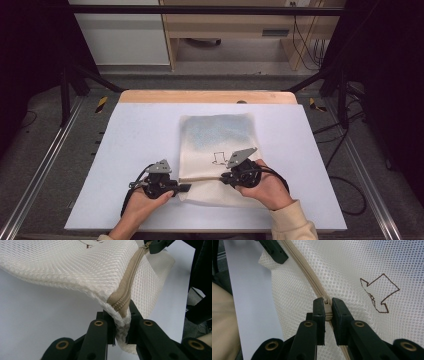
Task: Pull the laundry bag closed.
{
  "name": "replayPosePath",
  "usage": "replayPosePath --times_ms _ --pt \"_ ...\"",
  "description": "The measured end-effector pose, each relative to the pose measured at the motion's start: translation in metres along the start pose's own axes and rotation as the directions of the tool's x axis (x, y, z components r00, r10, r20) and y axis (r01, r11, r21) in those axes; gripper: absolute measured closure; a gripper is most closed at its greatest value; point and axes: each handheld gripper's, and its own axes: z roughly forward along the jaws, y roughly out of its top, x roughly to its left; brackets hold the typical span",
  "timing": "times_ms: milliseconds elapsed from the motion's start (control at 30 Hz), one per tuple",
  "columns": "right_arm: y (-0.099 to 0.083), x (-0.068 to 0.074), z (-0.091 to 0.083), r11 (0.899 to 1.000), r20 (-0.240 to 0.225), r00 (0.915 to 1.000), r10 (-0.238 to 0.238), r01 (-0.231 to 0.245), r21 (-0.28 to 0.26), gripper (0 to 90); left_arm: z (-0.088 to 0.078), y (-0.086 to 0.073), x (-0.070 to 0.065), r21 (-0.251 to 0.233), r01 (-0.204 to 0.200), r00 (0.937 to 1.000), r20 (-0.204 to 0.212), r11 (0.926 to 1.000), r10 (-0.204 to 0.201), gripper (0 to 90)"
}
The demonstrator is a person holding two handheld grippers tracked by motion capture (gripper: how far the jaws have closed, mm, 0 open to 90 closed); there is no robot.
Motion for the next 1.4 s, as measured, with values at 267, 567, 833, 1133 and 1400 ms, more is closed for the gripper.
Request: replayPosePath --times_ms 267,567,833,1133,1400 --pt "-0.004 -0.002 -0.004 1.0 0.006 0.9999 0.011 -0.011 -0.009 82.0 -0.001 0.0 0.0 -0.004 0.002 1.0 -0.001 1.0 -0.002 81.9" --pt "-0.009 -0.006 -0.009 0.999 0.021 0.9993 0.03 -0.029 -0.013 82.0 -0.001 0.0 0.0 -0.009 0.001 1.0 -0.007 1.0 -0.001 82.0" --pt "-0.014 -0.008 -0.014 0.999 0.028 0.9988 0.041 -0.04 -0.017 82.0 -0.001 0.0 0.0 -0.012 -0.001 1.0 -0.008 0.9999 0.001 82.0" --pt "-0.017 -0.009 -0.016 0.999 0.036 0.998 0.052 -0.051 -0.013 82.1 0.0 0.001 0.0 -0.014 -0.004 1.0 -0.006 0.9999 0.004 82.0" --pt "-0.021 -0.012 -0.019 0.998 0.045 0.997 0.063 -0.062 -0.017 82.0 -0.001 0.001 0.0 -0.017 -0.006 1.0 -0.007 0.9998 0.006 82.0"
